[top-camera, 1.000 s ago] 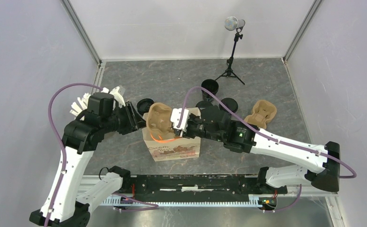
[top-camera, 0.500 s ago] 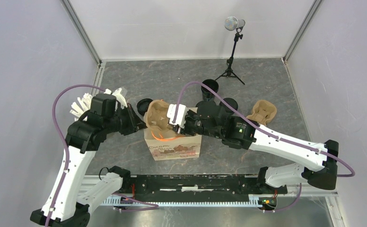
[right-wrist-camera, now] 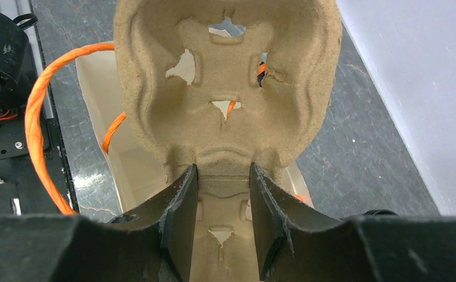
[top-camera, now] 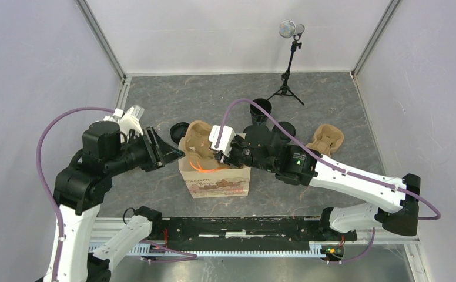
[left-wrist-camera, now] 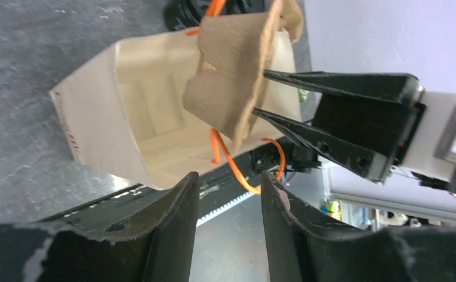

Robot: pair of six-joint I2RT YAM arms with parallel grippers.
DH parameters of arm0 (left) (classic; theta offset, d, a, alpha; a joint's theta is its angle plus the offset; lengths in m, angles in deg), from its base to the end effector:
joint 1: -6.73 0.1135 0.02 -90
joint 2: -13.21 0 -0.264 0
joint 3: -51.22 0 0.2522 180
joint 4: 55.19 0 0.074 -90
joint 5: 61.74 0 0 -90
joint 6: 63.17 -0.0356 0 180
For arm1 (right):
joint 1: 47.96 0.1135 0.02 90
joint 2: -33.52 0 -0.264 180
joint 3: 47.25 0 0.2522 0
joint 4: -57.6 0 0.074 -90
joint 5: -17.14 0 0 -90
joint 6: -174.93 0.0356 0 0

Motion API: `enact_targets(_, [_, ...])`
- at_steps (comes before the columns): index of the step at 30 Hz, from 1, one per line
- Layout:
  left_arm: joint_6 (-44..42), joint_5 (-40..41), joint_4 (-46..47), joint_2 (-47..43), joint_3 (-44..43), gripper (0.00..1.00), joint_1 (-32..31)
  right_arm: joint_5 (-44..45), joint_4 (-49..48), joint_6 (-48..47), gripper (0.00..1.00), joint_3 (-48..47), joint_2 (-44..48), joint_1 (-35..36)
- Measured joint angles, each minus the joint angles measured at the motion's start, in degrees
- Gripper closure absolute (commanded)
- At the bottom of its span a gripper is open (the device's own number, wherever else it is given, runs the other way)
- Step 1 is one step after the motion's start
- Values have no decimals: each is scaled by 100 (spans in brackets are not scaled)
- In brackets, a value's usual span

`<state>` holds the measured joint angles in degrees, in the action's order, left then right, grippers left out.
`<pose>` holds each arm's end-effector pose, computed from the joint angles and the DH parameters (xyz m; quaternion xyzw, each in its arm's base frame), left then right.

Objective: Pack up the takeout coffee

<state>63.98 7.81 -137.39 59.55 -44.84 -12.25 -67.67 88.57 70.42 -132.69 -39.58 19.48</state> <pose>0.0823 -0.0415 0.4392 -0.0519 0.8654 -0.3601 0.3446 0.1155 0.2697 0.3850 -0.5121 0.6299 0.2268 0.5381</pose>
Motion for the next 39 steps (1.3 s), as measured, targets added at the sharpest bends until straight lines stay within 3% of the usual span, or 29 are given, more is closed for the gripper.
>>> enact_targets(6, [385, -472, 116, -177, 133, 42, 0, 55, -42, 79, 59, 37, 0, 0])
enact_targets(18, [1102, -1012, 756, -190, 1158, 47, 0, 111, -133, 136, 59, 136, 66, 0])
enact_targets(23, [1296, -1012, 920, -201, 1226, 61, 0, 109, -223, 208, 59, 247, 114, -7])
enact_targets(31, [1447, -1014, 1012, -291, 1228, 69, 0, 111, -302, 278, 59, 260, 116, -7])
enact_targets(35, [1495, -1019, 1005, -286, 1228, 85, 0, 111, -339, 308, 59, 275, 116, -7])
enact_targets(39, [1513, -1025, 990, -286, 1231, 94, 0, 111, -428, 378, 59, 367, 116, -7])
